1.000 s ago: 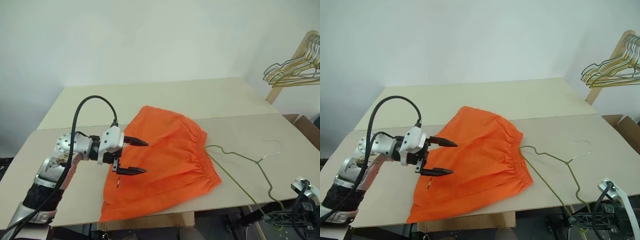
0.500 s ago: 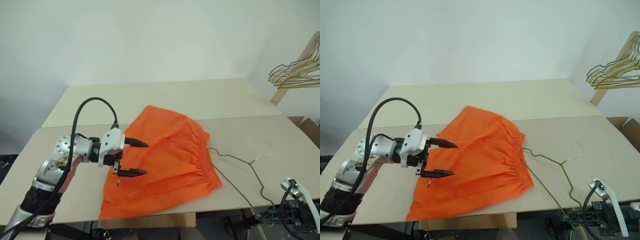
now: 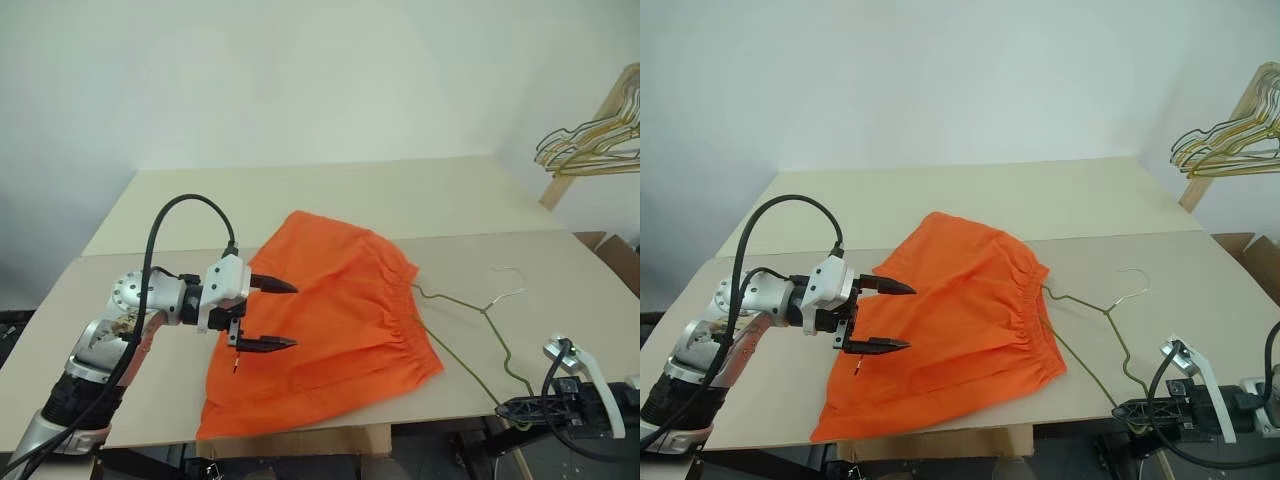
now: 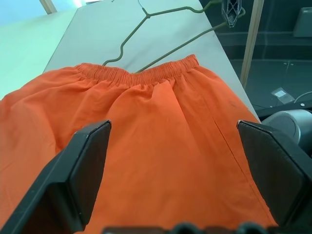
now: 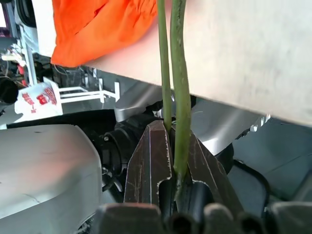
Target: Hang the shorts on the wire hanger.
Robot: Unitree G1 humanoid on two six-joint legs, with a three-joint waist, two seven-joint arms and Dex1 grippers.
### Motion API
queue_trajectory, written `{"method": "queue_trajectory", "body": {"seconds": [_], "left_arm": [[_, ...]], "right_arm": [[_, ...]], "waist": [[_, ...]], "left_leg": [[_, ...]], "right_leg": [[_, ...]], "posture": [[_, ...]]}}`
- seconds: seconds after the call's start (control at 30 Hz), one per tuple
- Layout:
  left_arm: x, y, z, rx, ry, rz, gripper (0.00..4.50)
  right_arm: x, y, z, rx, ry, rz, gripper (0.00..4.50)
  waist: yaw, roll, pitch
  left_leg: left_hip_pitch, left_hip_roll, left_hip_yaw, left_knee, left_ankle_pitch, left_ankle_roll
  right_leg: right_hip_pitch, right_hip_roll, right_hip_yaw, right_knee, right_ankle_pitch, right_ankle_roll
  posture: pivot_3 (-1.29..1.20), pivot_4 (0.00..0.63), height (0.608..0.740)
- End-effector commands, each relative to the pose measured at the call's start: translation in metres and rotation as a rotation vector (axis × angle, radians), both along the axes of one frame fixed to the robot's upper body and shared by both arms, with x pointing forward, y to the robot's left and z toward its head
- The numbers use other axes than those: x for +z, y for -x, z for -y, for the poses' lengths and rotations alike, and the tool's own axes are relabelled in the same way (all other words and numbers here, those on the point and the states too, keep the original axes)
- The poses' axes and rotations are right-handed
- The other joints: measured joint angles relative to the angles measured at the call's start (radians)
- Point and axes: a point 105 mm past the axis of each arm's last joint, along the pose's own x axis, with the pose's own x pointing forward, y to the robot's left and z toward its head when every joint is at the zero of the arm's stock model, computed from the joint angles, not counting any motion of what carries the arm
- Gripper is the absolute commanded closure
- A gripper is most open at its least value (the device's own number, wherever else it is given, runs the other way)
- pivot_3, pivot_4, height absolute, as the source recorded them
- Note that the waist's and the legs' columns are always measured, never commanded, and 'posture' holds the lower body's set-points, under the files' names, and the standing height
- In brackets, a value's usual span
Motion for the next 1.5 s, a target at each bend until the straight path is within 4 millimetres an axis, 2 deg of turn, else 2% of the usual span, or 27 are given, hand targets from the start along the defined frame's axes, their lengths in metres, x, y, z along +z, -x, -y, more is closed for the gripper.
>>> {"method": "queue_trajectory", "body": {"seconds": [0.03,0.23,0.53,0.9,1.03,1.37,1.5], "left_arm": [[0.006,0.002,0.001,-0.003,0.001,0.040,0.01],[0.004,0.005,0.000,0.006,0.000,0.035,0.01],[0.003,0.006,-0.001,0.014,-0.004,0.031,0.01],[-0.002,0.008,0.000,0.015,-0.009,0.031,0.01],[-0.004,0.008,0.001,0.025,-0.004,0.038,0.01],[-0.004,0.003,0.003,0.010,-0.009,0.053,0.01],[0.015,-0.014,0.009,0.041,0.068,0.110,0.01]], "right_arm": [[0.002,-0.014,-0.001,0.003,-0.020,0.042,4.50],[-0.003,-0.037,-0.004,-0.057,-0.070,0.050,4.50],[-0.004,-0.052,-0.019,-0.035,-0.160,0.048,4.50],[-0.014,-0.081,-0.019,-0.105,-0.135,0.095,4.50],[-0.009,-0.091,-0.021,-0.134,-0.171,0.159,4.50],[0.007,-0.099,-0.035,0.003,-0.130,0.404,4.50],[0.015,-0.104,-0.038,0.060,-0.094,0.505,4.50]], "waist": [[0.001,0.000,0.000],[0.000,0.000,0.000],[0.002,0.001,0.000],[0.001,0.001,0.000],[0.000,0.001,0.000],[-0.001,0.002,-0.001],[0.001,0.002,-0.001]], "left_leg": [[0.000,0.000,0.000,0.000,0.000,0.000],[0.000,0.000,-0.003,0.000,0.000,0.000],[0.000,-0.001,-0.005,0.000,0.000,0.000],[0.000,-0.001,-0.007,0.000,0.000,0.000],[0.001,-0.001,-0.008,0.000,0.000,0.000],[0.000,-0.001,-0.008,0.000,0.000,0.000],[0.000,-0.001,-0.008,0.000,0.000,0.000]], "right_leg": [[0.000,0.000,0.000,0.000,0.000,0.000],[-0.001,0.000,0.000,0.000,0.000,0.000],[-0.001,-0.001,-0.001,0.000,0.000,0.000],[-0.001,-0.001,-0.001,0.001,0.001,-0.001],[-0.001,-0.001,-0.001,0.001,0.001,-0.001],[-0.001,-0.001,-0.001,0.001,0.001,-0.001],[-0.001,-0.002,-0.001,0.002,0.001,-0.001]], "posture": [[-0.14,0.000,0.740],[-0.13,0.000,0.740],[-0.12,0.000,0.740],[-0.11,0.000,0.740],[-0.11,0.000,0.740],[-0.13,0.000,0.740],[-0.13,0.000,0.740]]}}
